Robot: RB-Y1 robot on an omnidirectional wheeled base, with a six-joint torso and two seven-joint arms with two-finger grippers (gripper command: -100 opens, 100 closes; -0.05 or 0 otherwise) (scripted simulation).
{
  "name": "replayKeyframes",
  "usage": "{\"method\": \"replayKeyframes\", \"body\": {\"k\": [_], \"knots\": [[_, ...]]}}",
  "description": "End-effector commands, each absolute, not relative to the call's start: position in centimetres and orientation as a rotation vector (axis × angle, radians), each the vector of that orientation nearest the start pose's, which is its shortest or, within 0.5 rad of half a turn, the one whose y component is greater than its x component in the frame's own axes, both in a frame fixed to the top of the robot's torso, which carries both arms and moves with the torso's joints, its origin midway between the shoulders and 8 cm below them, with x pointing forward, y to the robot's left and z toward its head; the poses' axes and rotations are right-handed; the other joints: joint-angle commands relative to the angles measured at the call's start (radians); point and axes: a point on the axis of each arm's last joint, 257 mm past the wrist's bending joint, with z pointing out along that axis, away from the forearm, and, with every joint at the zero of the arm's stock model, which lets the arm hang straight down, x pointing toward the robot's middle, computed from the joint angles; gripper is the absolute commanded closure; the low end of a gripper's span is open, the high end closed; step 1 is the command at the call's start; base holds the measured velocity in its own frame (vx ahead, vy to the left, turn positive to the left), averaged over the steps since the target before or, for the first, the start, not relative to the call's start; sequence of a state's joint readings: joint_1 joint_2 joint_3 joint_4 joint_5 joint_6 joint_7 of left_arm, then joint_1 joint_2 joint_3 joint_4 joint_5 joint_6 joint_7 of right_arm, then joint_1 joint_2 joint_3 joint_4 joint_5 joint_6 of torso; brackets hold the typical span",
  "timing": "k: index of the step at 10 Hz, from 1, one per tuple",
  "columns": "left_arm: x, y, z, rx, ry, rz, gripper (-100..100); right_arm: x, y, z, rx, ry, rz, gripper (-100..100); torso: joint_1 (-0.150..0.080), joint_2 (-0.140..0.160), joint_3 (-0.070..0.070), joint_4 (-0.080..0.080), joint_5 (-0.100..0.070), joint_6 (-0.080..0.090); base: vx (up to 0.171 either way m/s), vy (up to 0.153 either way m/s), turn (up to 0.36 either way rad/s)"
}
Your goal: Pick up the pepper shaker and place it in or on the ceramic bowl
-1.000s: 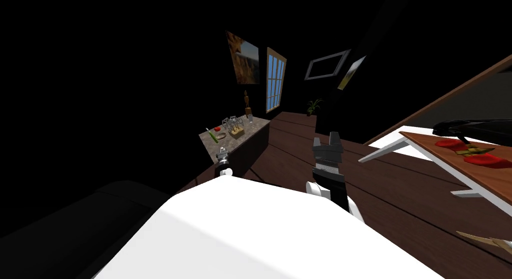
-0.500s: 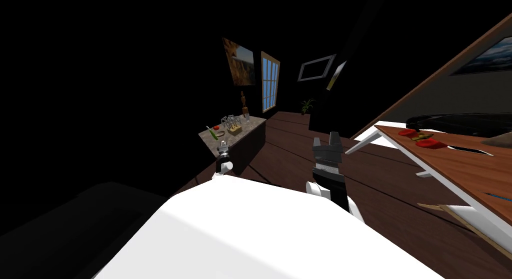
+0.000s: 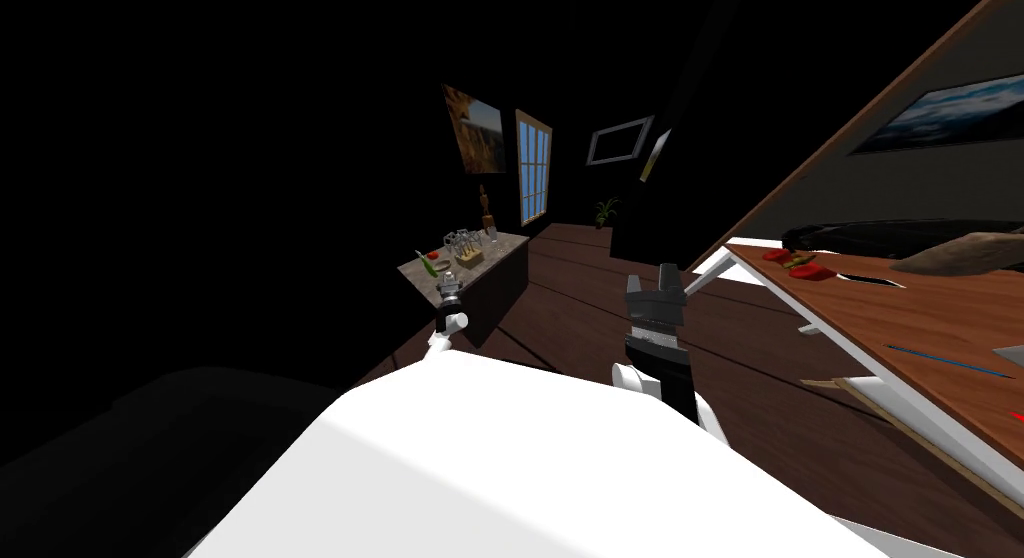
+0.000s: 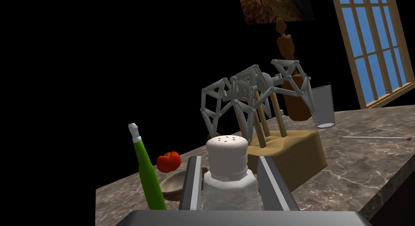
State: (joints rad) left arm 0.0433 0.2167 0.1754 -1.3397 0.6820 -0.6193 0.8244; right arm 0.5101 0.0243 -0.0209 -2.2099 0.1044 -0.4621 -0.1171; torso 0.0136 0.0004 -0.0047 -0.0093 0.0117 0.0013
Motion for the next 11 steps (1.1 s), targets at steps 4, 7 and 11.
{"method": "replayKeyframes", "body": {"k": [4,7,11], "knots": [[49.9,46.3,-16.4,-1.46,-0.153,-2.026,100,36.2,-28.3,-1.9,0.754,0.7,1.291,0,0.002,-0.002,-0.001,0.0,0.001,-0.001,-0.088,0.023,-0.068],[52.5,45.5,-14.8,-1.439,-0.142,-2.051,100,36.2,-28.3,-1.9,0.754,0.699,1.291,0,0.003,-0.001,-0.001,0.0,0.002,0.0,-0.102,0.053,-0.089],[55.9,44.0,-14.2,-1.478,-0.13,-2.067,100,36.2,-28.3,-1.9,0.753,0.7,1.291,0,0.01,-0.004,-0.002,0.0,0.003,0.0,-0.061,0.124,-0.067]]}}
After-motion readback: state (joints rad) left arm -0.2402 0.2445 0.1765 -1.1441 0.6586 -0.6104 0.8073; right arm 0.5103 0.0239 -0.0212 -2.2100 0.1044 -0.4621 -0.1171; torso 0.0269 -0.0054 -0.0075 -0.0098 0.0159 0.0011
